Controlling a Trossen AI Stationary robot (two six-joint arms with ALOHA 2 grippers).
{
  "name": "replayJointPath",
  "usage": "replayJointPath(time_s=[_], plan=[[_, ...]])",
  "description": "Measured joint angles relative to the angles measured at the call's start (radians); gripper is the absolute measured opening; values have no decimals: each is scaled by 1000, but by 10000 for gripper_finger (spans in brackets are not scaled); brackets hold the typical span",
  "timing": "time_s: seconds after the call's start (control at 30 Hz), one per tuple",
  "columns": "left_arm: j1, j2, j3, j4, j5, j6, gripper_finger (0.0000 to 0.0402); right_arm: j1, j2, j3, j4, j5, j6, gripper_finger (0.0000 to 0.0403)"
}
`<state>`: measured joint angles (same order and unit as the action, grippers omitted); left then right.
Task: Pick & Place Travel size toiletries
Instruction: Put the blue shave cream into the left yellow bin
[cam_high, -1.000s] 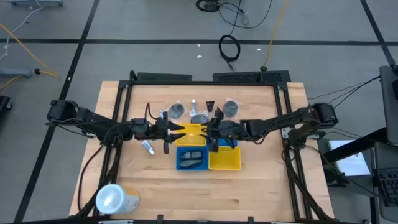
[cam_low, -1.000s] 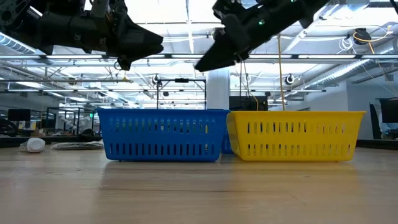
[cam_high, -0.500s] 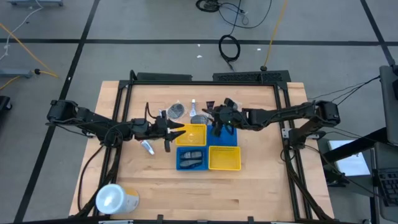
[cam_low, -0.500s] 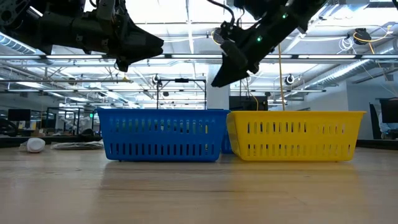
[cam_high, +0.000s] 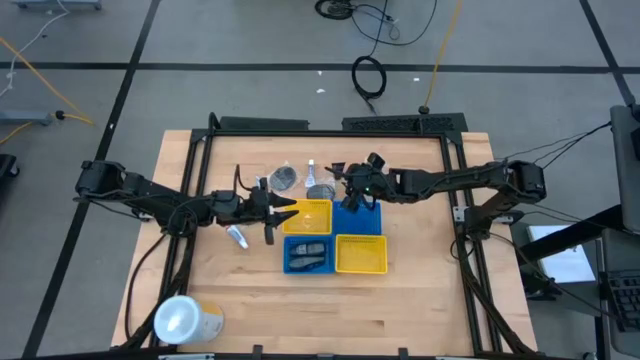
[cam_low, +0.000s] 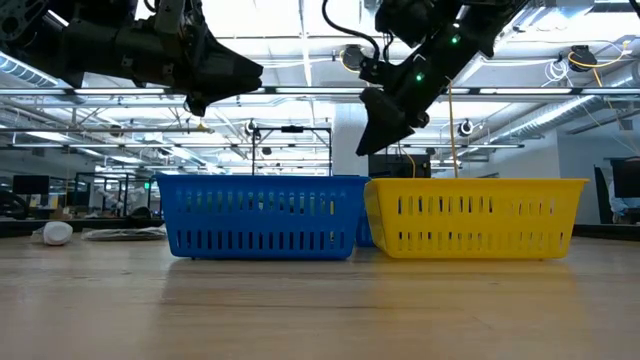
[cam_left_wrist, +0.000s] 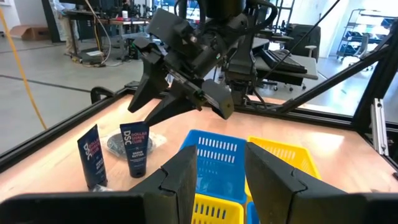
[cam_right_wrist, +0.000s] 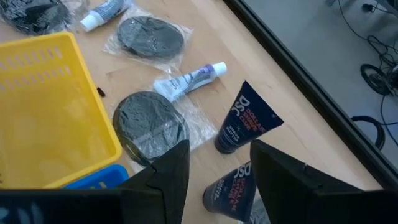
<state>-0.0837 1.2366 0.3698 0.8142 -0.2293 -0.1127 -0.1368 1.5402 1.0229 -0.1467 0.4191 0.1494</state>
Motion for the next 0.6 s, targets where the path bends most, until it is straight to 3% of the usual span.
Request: replayJointPath(time_s=[0.17,0.6], plan=[[0,0,0,-2,0,0,131,-16,0,-21,-11,0,22,160],[0,0,0,-2,-6,1,131,-48,0,-183,221,-1,57,156]])
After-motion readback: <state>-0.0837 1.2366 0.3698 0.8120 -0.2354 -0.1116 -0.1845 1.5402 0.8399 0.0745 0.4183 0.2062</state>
